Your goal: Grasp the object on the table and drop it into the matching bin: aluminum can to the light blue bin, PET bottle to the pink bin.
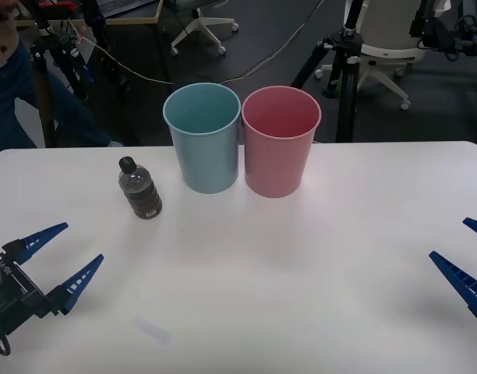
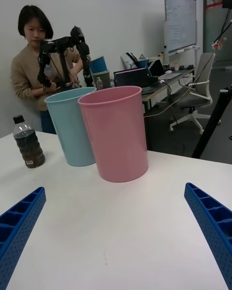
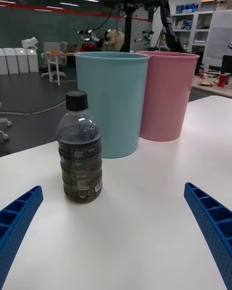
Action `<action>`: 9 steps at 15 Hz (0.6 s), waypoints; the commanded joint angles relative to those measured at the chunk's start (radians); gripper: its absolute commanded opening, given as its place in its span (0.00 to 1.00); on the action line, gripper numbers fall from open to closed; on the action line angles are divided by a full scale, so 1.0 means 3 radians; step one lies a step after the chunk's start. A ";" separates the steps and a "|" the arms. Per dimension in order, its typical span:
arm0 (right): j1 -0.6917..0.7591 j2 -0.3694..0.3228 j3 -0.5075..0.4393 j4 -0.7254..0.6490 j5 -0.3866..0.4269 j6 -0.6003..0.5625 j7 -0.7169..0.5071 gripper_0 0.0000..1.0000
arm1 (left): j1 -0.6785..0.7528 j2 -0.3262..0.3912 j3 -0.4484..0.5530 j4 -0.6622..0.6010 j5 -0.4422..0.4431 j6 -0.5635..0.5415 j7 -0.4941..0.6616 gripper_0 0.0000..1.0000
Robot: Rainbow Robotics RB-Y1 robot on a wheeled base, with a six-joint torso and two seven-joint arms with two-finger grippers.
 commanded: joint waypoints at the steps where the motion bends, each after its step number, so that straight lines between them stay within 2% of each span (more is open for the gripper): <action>1: 0.0000 0.0000 0.0000 0.0000 0.0000 0.0000 0.0000 1.00 | -0.0123 -0.0002 -0.0079 0.0132 -0.0001 0.0008 -0.0158 1.00; 9: 0.0000 0.0000 0.0000 0.0000 0.0000 0.0000 0.0000 1.00 | -0.0501 -0.0007 -0.0176 0.0628 -0.0011 0.0024 -0.0424 1.00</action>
